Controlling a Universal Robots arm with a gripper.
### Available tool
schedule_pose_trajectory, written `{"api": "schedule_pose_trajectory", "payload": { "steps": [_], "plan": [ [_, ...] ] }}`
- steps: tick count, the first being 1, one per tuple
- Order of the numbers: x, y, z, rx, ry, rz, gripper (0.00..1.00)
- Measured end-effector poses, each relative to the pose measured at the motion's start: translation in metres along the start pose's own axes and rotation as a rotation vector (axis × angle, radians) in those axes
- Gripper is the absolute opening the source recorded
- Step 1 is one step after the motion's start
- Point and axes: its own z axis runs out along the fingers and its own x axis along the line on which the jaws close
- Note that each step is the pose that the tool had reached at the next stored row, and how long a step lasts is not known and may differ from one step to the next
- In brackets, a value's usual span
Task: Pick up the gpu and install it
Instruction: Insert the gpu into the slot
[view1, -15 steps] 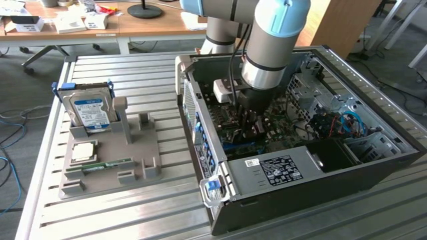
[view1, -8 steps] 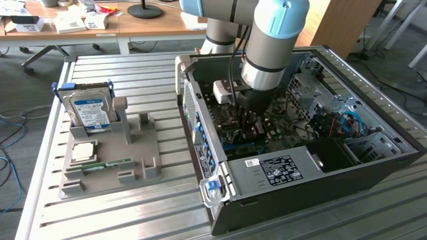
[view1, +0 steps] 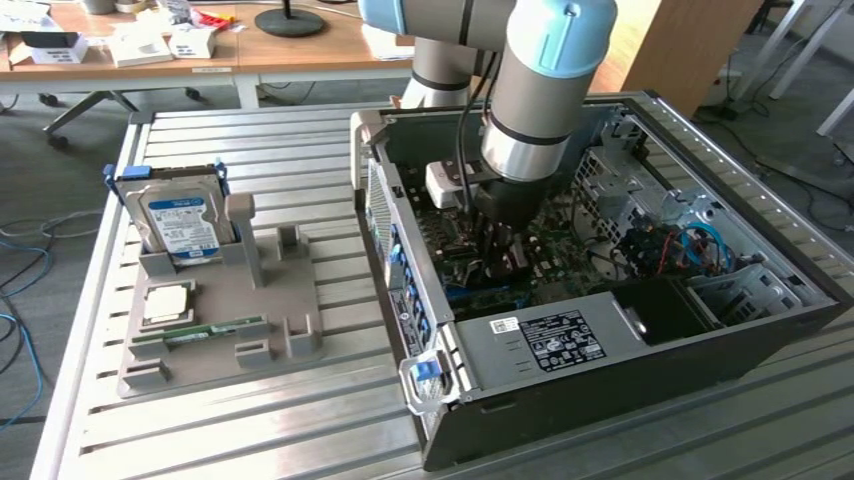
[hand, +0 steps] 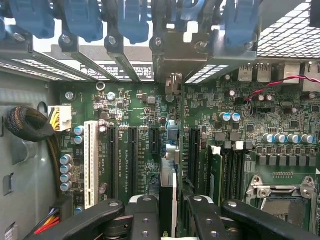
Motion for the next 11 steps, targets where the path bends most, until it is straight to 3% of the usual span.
{"api": "schedule_pose_trajectory", "payload": {
  "steps": [11],
  "plan": [
    [-0.0006,0.0026,-0.0031,0.0021,-0.0003,0.001,0.27]
  ]
}}
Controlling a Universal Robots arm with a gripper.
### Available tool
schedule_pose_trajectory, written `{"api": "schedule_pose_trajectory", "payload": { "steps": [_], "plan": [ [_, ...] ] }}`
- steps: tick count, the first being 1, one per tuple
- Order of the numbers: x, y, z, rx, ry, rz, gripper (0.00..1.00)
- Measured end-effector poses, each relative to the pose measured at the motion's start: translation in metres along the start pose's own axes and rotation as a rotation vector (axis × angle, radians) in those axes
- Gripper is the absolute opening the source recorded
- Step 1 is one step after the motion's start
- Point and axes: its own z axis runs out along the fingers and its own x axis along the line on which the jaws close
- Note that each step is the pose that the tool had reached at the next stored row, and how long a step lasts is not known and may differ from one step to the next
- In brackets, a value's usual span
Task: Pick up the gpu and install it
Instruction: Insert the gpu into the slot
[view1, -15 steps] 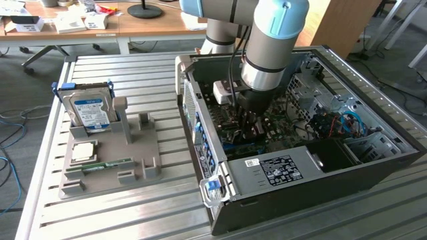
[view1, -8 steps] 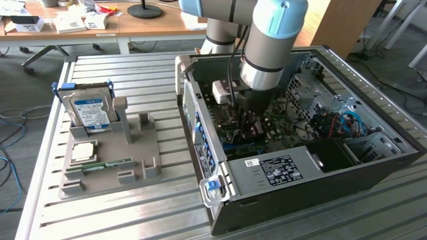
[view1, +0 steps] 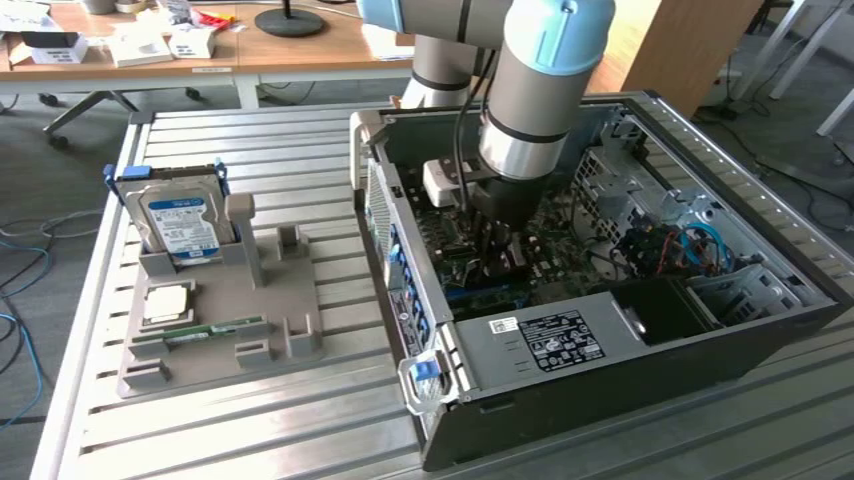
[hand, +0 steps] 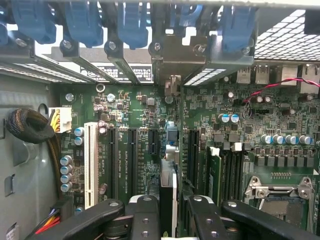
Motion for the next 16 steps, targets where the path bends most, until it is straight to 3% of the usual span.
{"api": "schedule_pose_trajectory", "payload": {
  "steps": [16],
  "plan": [
    [0.0000,0.0001,-0.0006,0.0015,0.0000,0.000,0.27]
  ]
}}
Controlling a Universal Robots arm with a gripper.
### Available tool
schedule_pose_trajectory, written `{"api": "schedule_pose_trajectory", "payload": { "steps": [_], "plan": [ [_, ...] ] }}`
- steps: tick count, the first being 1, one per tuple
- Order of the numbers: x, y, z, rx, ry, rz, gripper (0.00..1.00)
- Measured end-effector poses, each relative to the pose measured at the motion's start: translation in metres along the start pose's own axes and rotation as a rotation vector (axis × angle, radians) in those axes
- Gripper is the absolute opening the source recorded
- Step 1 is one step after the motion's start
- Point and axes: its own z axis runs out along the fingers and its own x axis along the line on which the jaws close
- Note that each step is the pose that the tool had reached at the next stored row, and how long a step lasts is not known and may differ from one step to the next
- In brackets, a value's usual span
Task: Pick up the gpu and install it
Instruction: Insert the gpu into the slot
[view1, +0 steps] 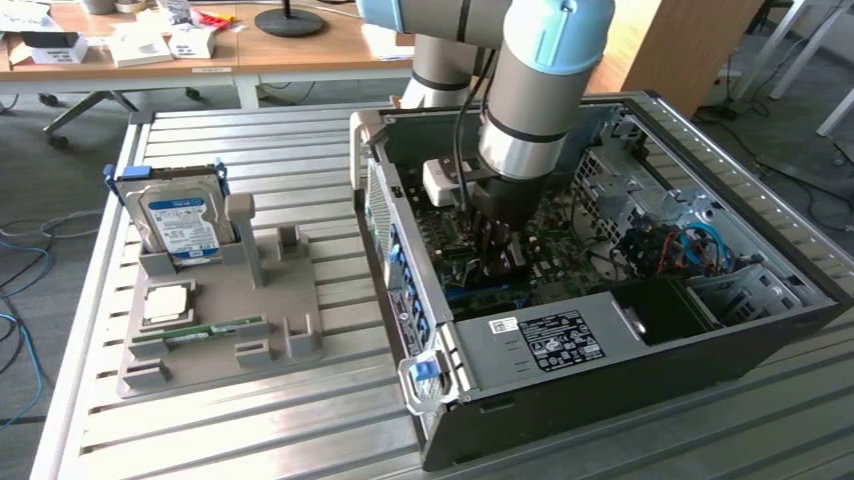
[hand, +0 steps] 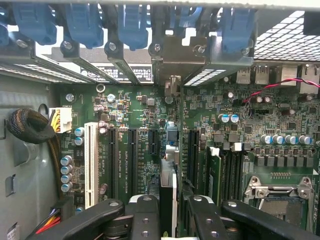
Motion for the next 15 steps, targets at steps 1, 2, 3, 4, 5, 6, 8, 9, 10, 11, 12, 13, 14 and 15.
{"api": "schedule_pose_trajectory", "payload": {
  "steps": [1,2,3,4,5,6,8,9,10,11,12,13,14,15],
  "plan": [
    [0.0000,0.0000,0.0000,0.0000,0.0000,0.000,0.27],
    [0.0000,0.0000,-0.0001,-0.0001,0.0001,0.000,0.27],
    [0.0001,0.0000,-0.0001,-0.0001,0.0002,0.000,0.27],
    [0.0001,0.0000,-0.0001,-0.0001,0.0002,0.000,0.27],
    [0.0001,0.0000,-0.0001,-0.0001,0.0003,0.000,0.27],
    [0.0000,0.0000,-0.0001,-0.0001,0.0002,0.000,0.27],
    [0.0001,0.0000,-0.0001,-0.0001,0.0003,0.000,0.27],
    [0.0001,0.0000,-0.0001,-0.0001,0.0002,0.000,0.27],
    [0.0001,0.0000,-0.0001,-0.0001,0.0002,0.000,0.27],
    [0.0001,0.0000,-0.0001,-0.0001,0.0002,0.000,0.27],
    [0.0001,0.0000,-0.0001,-0.0001,0.0002,0.000,0.27],
    [0.0000,0.0000,-0.0001,-0.0001,0.0002,0.000,0.27],
    [0.0001,0.0000,-0.0001,-0.0001,0.0002,0.000,0.27],
    [0.0001,0.0000,-0.0001,-0.0001,0.0003,0.000,0.27]
  ]
}}
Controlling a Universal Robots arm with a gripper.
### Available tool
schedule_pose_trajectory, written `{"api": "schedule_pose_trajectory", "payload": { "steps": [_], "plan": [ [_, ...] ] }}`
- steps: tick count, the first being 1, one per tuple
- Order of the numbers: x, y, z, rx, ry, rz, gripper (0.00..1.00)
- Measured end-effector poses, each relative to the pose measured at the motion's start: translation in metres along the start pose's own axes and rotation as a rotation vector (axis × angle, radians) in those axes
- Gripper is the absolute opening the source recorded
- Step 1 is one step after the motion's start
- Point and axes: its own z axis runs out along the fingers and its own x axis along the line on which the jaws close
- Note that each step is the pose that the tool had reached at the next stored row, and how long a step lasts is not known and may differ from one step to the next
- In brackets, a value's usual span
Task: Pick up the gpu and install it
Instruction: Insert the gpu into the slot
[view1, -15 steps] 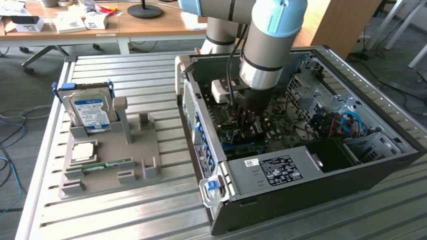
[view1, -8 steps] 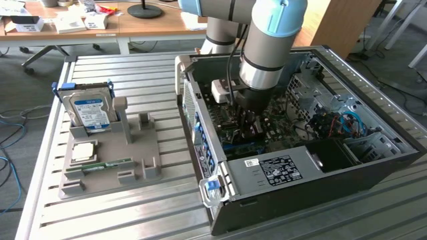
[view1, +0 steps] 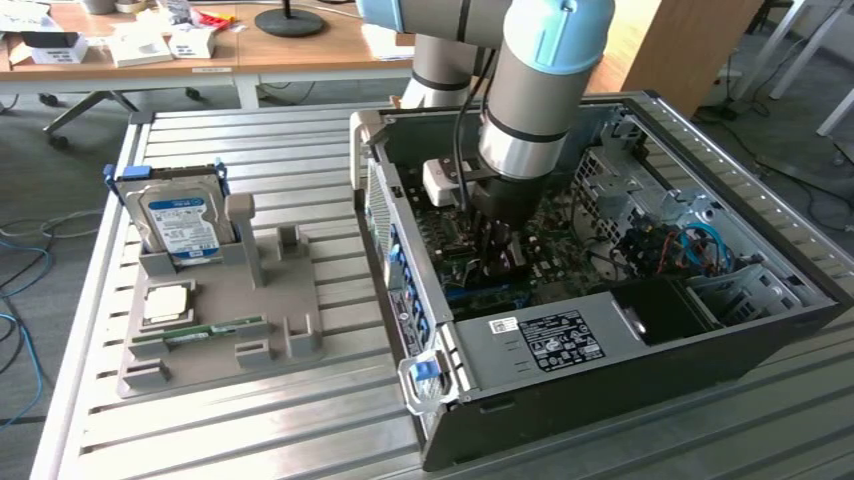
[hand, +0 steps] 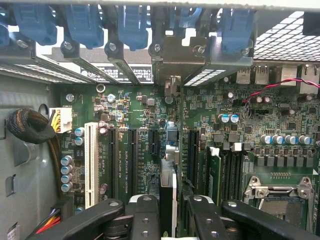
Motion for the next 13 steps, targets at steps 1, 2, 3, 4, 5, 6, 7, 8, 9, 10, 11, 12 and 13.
{"api": "schedule_pose_trajectory", "payload": {
  "steps": [1,2,3,4,5,6,7,8,9,10,11,12,13],
  "plan": [
    [0.0000,0.0000,0.0000,0.0000,-0.0001,0.000,0.27],
    [0.0000,0.0000,0.0000,0.0001,-0.0001,0.000,0.27],
    [0.0000,0.0000,0.0000,0.0000,0.0000,0.000,0.27],
    [0.0000,0.0000,0.0000,0.0000,-0.0001,0.000,0.27],
    [0.0000,0.0000,0.0000,0.0000,0.0000,0.000,0.27],
    [0.0000,0.0000,0.0000,0.0000,-0.0001,0.000,0.27],
    [0.0001,0.0000,-0.0002,-0.0003,0.0006,0.000,0.28],
    [0.0000,0.0001,-0.0002,-0.0003,0.0004,0.000,0.28],
    [0.0000,0.0001,-0.0002,-0.0003,0.0003,0.000,0.33],
    [0.0000,0.0001,-0.0001,-0.0002,0.0002,0.000,0.33],
    [0.0000,0.0001,0.0000,-0.0001,0.0001,0.000,0.33],
    [0.0000,0.0000,0.0000,0.0000,-0.0001,0.000,0.33],
    [0.0000,0.0000,-0.0002,0.0001,-0.0001,0.000,0.33]
  ]
}}
